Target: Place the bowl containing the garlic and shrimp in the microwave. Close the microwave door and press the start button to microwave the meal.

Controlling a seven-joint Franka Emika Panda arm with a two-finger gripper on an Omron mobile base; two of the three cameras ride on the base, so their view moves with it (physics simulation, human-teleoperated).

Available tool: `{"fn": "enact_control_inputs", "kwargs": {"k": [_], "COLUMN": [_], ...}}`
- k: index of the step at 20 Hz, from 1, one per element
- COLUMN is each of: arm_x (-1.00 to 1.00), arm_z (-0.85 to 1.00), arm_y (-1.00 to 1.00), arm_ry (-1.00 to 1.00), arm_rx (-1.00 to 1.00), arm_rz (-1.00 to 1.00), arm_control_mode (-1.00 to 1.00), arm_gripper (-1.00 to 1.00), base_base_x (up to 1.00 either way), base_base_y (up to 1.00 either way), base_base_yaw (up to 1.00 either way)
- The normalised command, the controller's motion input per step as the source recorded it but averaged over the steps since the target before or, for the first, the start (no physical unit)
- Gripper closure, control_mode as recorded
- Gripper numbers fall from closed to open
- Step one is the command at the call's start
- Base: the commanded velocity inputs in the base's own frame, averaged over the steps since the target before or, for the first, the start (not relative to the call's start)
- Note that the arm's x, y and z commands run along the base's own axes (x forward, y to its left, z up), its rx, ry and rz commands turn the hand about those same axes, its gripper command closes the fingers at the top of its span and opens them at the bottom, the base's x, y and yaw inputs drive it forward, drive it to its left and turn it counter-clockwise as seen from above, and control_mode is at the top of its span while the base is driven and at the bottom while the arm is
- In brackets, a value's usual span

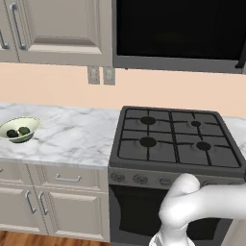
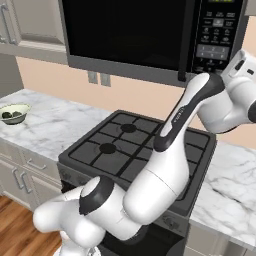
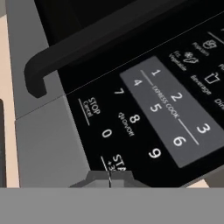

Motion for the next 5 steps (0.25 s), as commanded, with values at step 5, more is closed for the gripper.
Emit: {"fn": "enact_control_inputs", "kwargs": {"k": [5], "arm_x": [0.41], "arm_z": [0.00], "arm_y": [0.00], "arm_ry": [0.00], "arm_rx": [0.00], "arm_rz": [-0.07], "arm_control_mode": [-1.00], "arm_gripper": [1.00], "base_base_x": [0.00], "base_base_y": [0.00], "base_base_yaw": [0.00]}}
